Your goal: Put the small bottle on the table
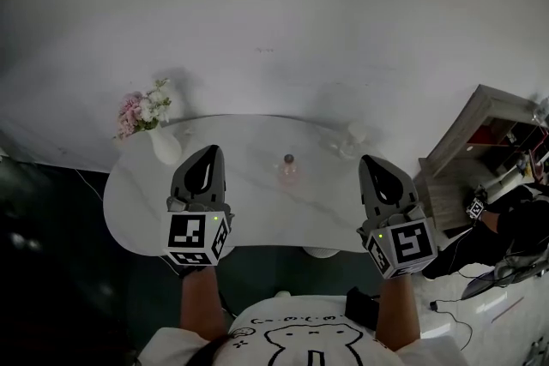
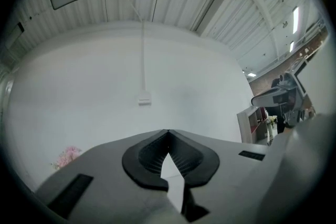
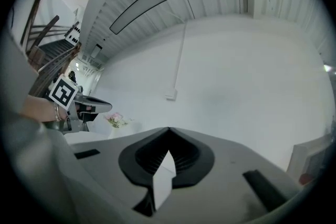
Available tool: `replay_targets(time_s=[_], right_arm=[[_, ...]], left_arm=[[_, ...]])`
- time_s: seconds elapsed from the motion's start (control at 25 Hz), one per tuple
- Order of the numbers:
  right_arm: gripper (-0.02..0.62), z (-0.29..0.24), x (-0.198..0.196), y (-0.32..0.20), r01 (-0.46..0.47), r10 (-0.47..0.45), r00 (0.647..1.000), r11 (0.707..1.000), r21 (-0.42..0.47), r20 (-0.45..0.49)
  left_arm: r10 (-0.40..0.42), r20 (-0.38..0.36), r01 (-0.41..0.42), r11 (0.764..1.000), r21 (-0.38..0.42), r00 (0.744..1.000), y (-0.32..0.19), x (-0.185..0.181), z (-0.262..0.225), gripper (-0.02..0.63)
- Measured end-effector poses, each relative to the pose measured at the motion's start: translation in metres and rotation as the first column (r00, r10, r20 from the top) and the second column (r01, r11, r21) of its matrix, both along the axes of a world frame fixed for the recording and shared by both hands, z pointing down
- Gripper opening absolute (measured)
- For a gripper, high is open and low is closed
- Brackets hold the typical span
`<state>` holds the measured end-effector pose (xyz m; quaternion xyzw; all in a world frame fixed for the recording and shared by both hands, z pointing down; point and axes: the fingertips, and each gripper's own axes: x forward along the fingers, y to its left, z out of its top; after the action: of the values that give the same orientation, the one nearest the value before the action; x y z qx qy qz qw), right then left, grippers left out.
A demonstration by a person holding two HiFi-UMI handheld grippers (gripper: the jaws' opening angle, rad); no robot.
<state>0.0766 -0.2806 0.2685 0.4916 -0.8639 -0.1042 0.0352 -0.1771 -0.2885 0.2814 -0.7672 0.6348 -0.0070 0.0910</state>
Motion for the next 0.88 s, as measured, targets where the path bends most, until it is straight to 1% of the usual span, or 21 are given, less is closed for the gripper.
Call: replay_targets(time_s=[0.2,0.36,0.52,0.88], right_arm=[[-0.007,-0.024,-0.003,0.003,0.000,0.000,1.000,1.000,0.020,0.019],[-0.008,-0.039,-0.009,0.009,0.014,-0.015,1.000,0.999,0.049,0.027],[-0.008,-0.046,-0.006,0.012,0.016,-0.018,0.999,0.998,0.067,0.035],[-0.008,-0.047,0.001,0.014,0.007,-0.008,1.000,0.997,0.072,0.023]], left_arm=[[0.004,0.018,-0.005,0.999,0.053,1.000,0.008,0.001,-0.029,0.005],[0.005,0.028,-0.008,0.996,0.086,1.000,0.012,0.003,-0.044,0.005],[0.007,0.031,-0.011,0.993,0.116,0.999,0.016,0.008,-0.054,0.005],[0.019,0.030,-0.022,0.992,0.121,0.999,0.014,0.012,-0.058,0.005]])
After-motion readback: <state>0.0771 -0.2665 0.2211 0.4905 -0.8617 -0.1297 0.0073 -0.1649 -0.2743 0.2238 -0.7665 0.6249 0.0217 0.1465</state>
